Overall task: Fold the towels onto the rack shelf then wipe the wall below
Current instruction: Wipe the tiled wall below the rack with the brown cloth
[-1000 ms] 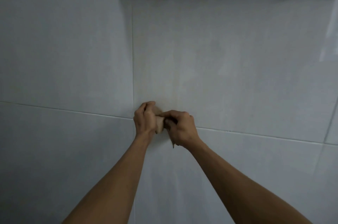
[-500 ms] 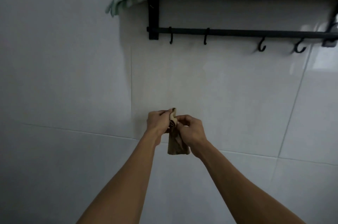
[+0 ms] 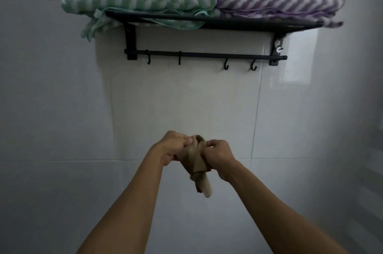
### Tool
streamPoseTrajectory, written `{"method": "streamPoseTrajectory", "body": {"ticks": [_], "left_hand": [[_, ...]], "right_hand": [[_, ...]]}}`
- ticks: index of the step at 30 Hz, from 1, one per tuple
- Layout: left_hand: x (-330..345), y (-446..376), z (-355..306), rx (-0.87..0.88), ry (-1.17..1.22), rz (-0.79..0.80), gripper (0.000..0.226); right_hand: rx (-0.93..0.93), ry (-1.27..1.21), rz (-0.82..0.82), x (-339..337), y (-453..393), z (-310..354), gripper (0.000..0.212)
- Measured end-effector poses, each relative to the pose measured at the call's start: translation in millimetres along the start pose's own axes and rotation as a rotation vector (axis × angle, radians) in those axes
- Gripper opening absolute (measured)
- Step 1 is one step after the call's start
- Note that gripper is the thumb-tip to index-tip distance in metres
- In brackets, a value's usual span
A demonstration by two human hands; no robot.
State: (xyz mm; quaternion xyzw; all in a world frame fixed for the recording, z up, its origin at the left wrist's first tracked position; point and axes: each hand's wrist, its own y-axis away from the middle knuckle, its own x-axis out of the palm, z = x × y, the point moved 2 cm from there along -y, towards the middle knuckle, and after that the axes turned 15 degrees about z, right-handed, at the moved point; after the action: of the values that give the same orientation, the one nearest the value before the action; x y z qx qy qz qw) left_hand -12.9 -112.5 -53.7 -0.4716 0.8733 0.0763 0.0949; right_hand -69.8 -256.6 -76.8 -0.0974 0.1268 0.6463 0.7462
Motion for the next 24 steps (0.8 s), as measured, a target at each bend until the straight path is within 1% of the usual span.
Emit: {"method": "streamPoseTrajectory", "body": {"ticks": [3, 6, 9, 11, 13, 16, 19, 21, 24], "left_hand": [[36, 5, -9, -0.001, -0.122, 0.060, 0.017], [78, 18, -19, 0.042, -0.180, 0.100, 0.023], [134, 48, -27, 0.061, -0.235, 0.147, 0.028], [164, 67, -28, 0.069, -0.255, 0.156, 0.029], [193, 86, -31, 0.085, -0.241, 0.183, 0.025], [235, 109, -38, 0.148, -0.205, 0.276, 0.022], [268, 125, -44, 0.229, -0.148, 0.410, 0.022], [285, 130, -48, 0.303, -0.159, 0.466, 0.022], [302, 128, -56, 0.373, -0.210, 0.466, 0.017]], "right_hand": [[0.020, 0.053, -0.082, -35, 41, -8, 0.020], [0.030, 0.076, -0.129, -65, 85, -13, 0.023], [0.024, 0.136, -0.202, -90, 140, -28, 0.030], [0.011, 0.161, -0.230, -100, 170, -39, 0.028], [0.003, 0.179, -0.288, -116, 203, -49, 0.022], [-0.005, 0.214, -0.410, -143, 255, -62, 0.015], [0.028, 0.218, -0.482, -168, 298, -71, 0.012], [0.028, 0.231, -0.529, -184, 319, -72, 0.013], [0.046, 0.261, -0.568, -201, 339, -69, 0.013]]}}
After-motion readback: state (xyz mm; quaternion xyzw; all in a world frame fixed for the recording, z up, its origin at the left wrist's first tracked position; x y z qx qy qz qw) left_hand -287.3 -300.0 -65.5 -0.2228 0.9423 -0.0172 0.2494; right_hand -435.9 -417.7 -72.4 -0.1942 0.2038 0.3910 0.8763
